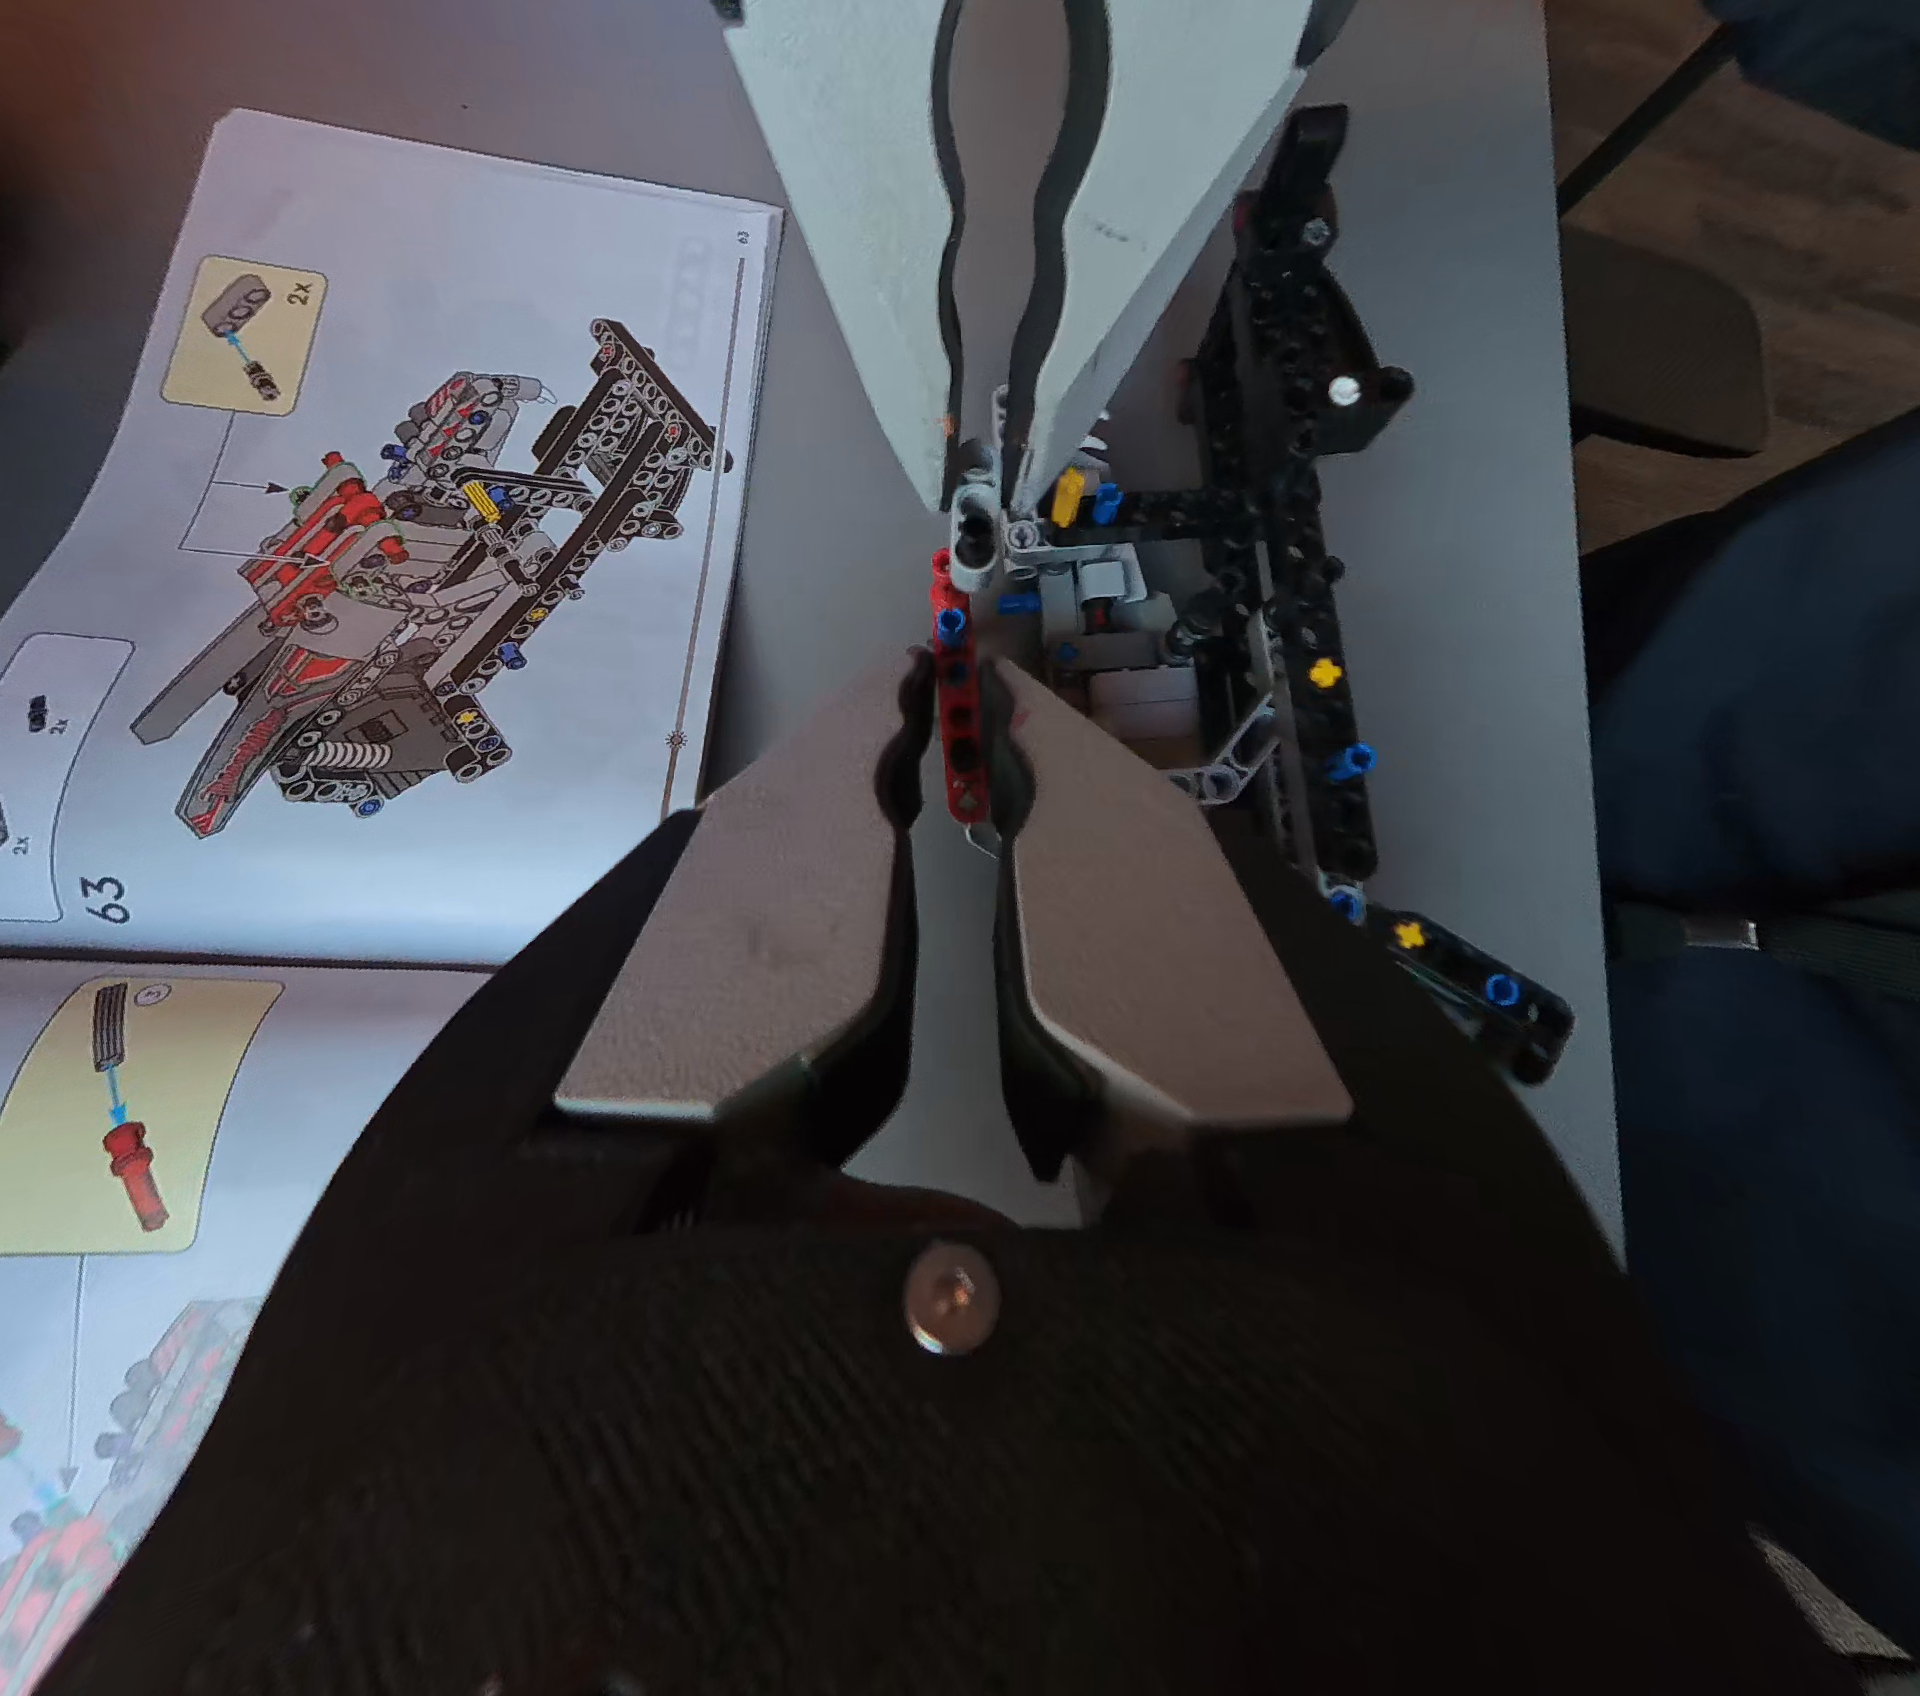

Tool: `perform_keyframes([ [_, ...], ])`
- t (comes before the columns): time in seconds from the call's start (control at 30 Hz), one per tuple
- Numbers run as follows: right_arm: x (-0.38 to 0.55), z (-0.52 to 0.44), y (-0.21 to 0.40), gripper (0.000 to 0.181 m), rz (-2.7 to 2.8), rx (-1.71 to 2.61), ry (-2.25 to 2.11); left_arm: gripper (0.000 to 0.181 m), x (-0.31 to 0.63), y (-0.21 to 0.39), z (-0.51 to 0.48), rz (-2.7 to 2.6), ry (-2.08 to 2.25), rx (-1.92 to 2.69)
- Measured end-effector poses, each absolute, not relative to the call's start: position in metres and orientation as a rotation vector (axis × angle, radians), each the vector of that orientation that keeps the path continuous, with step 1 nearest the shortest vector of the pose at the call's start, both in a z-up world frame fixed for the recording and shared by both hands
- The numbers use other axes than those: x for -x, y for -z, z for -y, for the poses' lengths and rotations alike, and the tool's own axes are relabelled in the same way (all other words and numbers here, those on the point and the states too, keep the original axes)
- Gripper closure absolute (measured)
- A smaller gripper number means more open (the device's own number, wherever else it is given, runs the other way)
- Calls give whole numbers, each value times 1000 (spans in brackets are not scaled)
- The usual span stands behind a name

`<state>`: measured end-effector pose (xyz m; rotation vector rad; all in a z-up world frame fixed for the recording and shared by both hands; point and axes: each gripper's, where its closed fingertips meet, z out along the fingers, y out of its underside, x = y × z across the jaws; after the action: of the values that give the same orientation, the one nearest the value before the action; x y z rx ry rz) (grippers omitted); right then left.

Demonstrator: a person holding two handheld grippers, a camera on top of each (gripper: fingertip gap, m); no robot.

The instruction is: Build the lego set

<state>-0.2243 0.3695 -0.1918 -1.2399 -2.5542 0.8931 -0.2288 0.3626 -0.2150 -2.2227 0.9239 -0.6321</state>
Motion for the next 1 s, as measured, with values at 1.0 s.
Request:
perform_keyframes([
  [1.0,225,-373,197,176,2650,1231,-877,177,224,215,-367,-983,621,2130],
])
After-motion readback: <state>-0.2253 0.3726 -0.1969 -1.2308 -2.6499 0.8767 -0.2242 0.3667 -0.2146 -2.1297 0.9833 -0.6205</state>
